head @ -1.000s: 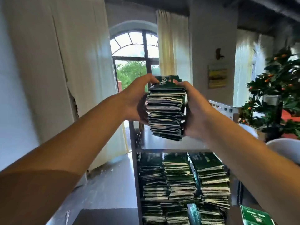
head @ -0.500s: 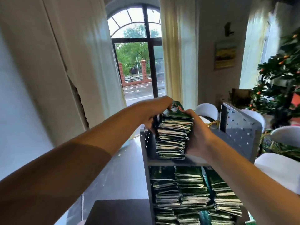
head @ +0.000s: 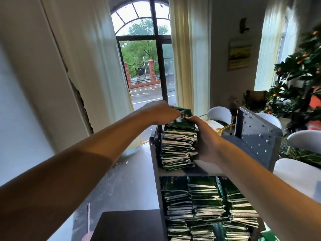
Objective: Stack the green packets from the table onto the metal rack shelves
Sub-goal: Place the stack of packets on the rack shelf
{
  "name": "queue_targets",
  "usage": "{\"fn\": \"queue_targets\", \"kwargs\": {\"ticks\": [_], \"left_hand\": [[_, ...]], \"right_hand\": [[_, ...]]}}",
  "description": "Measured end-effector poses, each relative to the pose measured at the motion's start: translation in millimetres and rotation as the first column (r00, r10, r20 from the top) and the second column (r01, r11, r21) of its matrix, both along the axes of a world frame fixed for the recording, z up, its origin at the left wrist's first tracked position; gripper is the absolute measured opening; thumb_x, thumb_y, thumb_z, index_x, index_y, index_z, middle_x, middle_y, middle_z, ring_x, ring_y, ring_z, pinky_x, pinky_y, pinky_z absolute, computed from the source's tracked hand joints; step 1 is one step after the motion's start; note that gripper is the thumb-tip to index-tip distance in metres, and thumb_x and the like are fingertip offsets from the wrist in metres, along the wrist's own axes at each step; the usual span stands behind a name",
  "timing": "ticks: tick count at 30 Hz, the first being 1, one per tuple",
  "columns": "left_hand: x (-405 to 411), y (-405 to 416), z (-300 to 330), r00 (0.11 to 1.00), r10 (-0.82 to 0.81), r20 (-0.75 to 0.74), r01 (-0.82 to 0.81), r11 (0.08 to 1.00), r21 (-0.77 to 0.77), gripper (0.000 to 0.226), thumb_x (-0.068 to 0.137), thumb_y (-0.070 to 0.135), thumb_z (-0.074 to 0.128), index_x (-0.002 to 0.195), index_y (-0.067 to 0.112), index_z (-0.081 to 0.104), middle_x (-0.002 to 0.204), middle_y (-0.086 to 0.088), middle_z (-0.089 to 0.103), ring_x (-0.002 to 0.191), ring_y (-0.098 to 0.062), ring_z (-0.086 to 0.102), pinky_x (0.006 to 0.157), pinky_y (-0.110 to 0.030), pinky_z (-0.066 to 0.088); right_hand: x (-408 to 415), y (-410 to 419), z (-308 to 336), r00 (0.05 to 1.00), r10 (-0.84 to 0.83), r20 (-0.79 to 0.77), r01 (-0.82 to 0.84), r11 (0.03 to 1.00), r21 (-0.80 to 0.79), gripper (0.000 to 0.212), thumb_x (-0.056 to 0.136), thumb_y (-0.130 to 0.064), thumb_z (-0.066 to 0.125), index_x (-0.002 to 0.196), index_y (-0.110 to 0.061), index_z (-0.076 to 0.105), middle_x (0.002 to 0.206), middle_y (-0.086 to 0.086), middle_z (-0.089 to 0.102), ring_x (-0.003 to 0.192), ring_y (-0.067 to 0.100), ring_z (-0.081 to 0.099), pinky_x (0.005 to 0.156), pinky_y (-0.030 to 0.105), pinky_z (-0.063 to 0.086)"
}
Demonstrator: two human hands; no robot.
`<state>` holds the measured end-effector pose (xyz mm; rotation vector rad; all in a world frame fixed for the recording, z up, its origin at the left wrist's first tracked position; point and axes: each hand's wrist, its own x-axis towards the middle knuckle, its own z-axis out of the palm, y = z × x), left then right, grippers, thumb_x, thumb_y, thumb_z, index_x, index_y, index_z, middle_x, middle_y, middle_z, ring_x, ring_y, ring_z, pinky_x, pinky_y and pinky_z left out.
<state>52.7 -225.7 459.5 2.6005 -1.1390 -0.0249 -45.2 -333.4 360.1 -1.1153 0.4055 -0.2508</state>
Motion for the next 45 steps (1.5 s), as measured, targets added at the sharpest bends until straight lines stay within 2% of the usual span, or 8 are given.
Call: {"fn": "queue_targets", "kwargs": {"ticks": [5,12,21,25,28,33,38,45], "left_hand": [[1,18,-2,0.916,-0.005,-0.400,-0.063,0.986,-0.155,0.040,0.101,0.027,0.044,0.138,0.012,0.050,0.148,-0.015,0.044,0.125,-0.032,0.049,0.099,-0.046,0.048],[6,15,-17,0.861,-0.063,-0.505,-0.083,0.962,-0.261,0.023,0.102,0.024,0.035,0.092,0.017,0.054,0.084,-0.006,0.057,0.074,-0.018,0.054,0.064,-0.032,0.045],[10,22,-20,0.843,-0.081,-0.532,-0.081,0.958,-0.275,0.017,0.098,0.025,0.045,0.101,0.015,0.058,0.087,-0.006,0.060,0.080,-0.018,0.058,0.062,-0.031,0.046],[12,26,-19,0.823,-0.092,-0.561,-0.091,0.953,-0.290,0.014,0.097,0.024,0.046,0.098,0.017,0.058,0.095,-0.007,0.061,0.087,-0.020,0.057,0.064,-0.033,0.049],[16,29,-18,0.820,-0.077,-0.567,-0.124,0.944,-0.307,0.032,0.098,0.029,0.048,0.125,0.013,0.056,0.125,-0.013,0.058,0.106,-0.027,0.055,0.074,-0.039,0.053],[16,35,-14,0.852,-0.033,-0.522,-0.145,0.944,-0.295,0.044,0.100,0.037,0.051,0.139,0.016,0.050,0.135,-0.008,0.050,0.111,-0.027,0.052,0.089,-0.044,0.055],[16,45,-11,0.910,-0.035,-0.413,-0.135,0.917,-0.375,0.023,0.101,0.033,0.053,0.118,0.019,0.058,0.105,-0.001,0.056,0.102,-0.023,0.055,0.089,-0.042,0.055],[-9,70,0,0.994,0.059,0.096,-0.004,0.867,-0.498,0.015,0.093,0.033,0.058,0.100,0.030,0.071,0.114,0.006,0.071,0.109,-0.021,0.063,0.089,-0.028,0.043]], "right_hand": [[6,1,7,0.995,-0.076,-0.062,0.067,0.988,-0.138,0.062,0.076,-0.061,0.062,0.119,-0.017,0.070,0.126,0.015,0.069,0.121,0.033,0.060,0.106,0.049,0.045],[18,23,16,0.999,-0.012,-0.047,0.005,0.990,-0.139,0.052,0.097,-0.054,0.039,0.098,-0.011,0.069,0.099,0.017,0.069,0.088,0.031,0.067,0.087,0.040,0.051],[26,25,15,0.971,-0.231,-0.063,0.219,0.962,-0.163,0.081,0.062,-0.072,0.055,0.125,-0.022,0.064,0.112,0.014,0.074,0.104,0.035,0.069,0.101,0.051,0.050],[12,34,29,0.966,-0.249,-0.070,0.234,0.957,-0.173,0.038,0.096,-0.050,0.047,0.099,-0.014,0.061,0.087,0.009,0.068,0.079,0.022,0.064,0.069,0.029,0.051],[8,34,34,0.951,-0.307,-0.045,0.290,0.931,-0.221,0.029,0.100,-0.046,0.045,0.090,-0.019,0.050,0.115,0.009,0.061,0.108,0.023,0.058,0.101,0.040,0.047],[2,36,38,0.947,-0.315,-0.061,0.287,0.917,-0.275,0.035,0.096,-0.051,0.050,0.114,-0.021,0.047,0.127,0.007,0.054,0.123,0.024,0.046,0.114,0.044,0.034],[-11,39,45,0.934,-0.358,-0.004,0.338,0.884,-0.324,0.022,0.105,-0.034,0.044,0.118,-0.017,0.043,0.085,-0.004,0.047,0.075,0.009,0.043,0.083,0.032,0.036],[-41,47,44,0.852,-0.492,0.177,0.506,0.689,-0.519,0.029,0.102,-0.021,0.048,0.130,-0.019,0.055,0.090,-0.011,0.054,0.077,0.004,0.049,0.060,0.025,0.039]]}}
